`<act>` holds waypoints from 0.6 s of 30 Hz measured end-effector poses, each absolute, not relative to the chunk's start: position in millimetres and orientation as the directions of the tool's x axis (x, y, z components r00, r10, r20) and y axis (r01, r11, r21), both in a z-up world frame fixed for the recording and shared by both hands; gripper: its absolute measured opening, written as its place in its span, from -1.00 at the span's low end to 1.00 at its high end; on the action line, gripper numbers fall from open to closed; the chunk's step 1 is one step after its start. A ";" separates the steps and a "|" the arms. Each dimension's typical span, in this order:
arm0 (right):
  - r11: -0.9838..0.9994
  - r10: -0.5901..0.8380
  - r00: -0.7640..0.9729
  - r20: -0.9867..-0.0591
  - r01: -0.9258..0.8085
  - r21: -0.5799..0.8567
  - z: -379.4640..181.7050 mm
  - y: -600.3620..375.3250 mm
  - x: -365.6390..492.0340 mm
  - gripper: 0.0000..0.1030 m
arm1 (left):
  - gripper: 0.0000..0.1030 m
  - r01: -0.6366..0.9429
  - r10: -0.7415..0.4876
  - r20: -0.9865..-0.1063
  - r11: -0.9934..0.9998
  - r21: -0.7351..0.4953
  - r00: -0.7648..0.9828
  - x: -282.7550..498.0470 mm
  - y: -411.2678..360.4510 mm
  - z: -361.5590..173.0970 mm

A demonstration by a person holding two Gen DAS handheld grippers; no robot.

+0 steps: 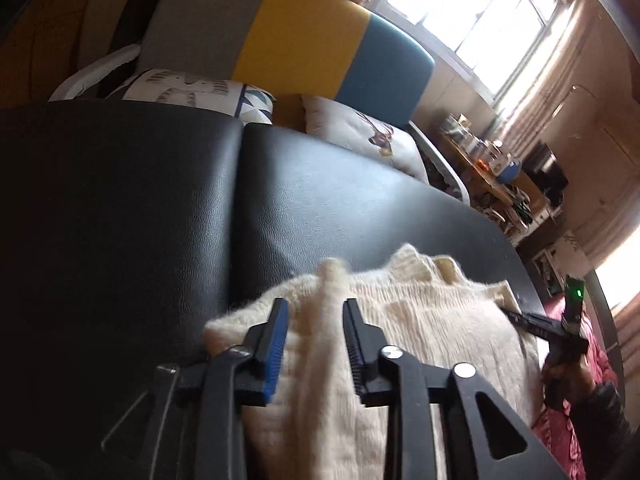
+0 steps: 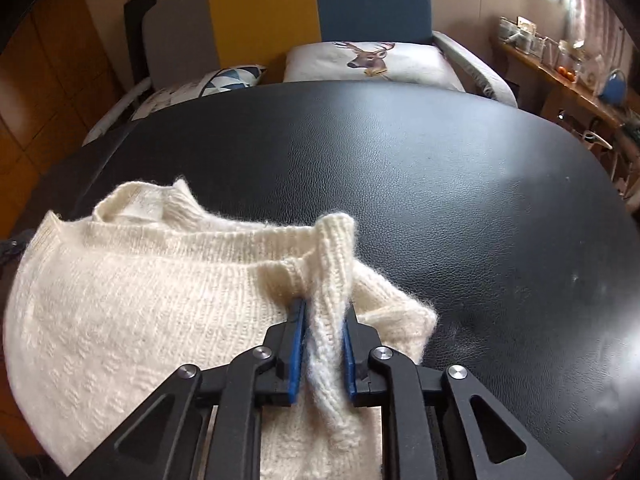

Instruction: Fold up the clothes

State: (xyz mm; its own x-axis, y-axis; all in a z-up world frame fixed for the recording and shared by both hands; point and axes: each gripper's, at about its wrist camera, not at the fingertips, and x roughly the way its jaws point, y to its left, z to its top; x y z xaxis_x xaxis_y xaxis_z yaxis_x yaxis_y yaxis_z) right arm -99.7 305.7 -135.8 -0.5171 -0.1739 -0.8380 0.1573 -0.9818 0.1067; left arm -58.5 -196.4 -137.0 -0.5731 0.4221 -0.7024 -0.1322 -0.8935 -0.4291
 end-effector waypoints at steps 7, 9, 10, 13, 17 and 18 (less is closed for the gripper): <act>-0.980 -0.194 -0.534 -0.823 0.134 0.144 -141.3 300.5 -89.9 -0.39 | -0.29 -0.134 0.486 -0.714 -0.861 -0.492 -0.505 -57.3 -198.7 -148.7; -0.980 -0.198 -0.533 -0.823 0.124 0.156 -143.4 299.0 -92.1 -0.38 | -0.29 -0.163 0.512 -0.699 -0.848 -0.505 -0.498 -58.8 -192.9 -146.4; -0.980 -0.200 -0.531 -0.824 0.121 0.159 -144.3 298.2 -94.8 -0.37 | -0.30 -0.170 0.498 -0.718 -0.860 -0.482 -0.486 -60.9 -187.6 -146.8; -0.981 -0.191 -0.526 -0.829 0.121 0.149 -143.0 296.1 -97.2 -0.37 | -0.91 -0.177 0.437 -0.770 -0.898 -0.403 -0.466 -67.1 -172.8 -147.5; -0.986 -0.145 -0.582 -0.800 0.148 0.071 -125.6 287.7 -99.4 -0.49 | -0.92 -0.163 0.443 -0.673 -0.884 -0.439 -0.592 -60.4 -186.1 -111.1; -0.987 -0.137 -0.607 -0.783 0.150 0.056 -117.9 286.8 -98.0 -0.65 | -0.92 -0.144 0.430 -0.669 -0.887 -0.440 -0.606 -63.5 -191.5 -107.8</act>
State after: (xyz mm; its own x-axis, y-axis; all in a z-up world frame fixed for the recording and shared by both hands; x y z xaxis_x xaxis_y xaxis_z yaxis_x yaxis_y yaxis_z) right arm -98.0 286.8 -117.9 -0.6073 -0.1370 -0.7826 0.1502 -0.9871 0.0562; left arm -63.5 -191.5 -107.8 -0.6063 0.4299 -0.6690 -0.1438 -0.8867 -0.4395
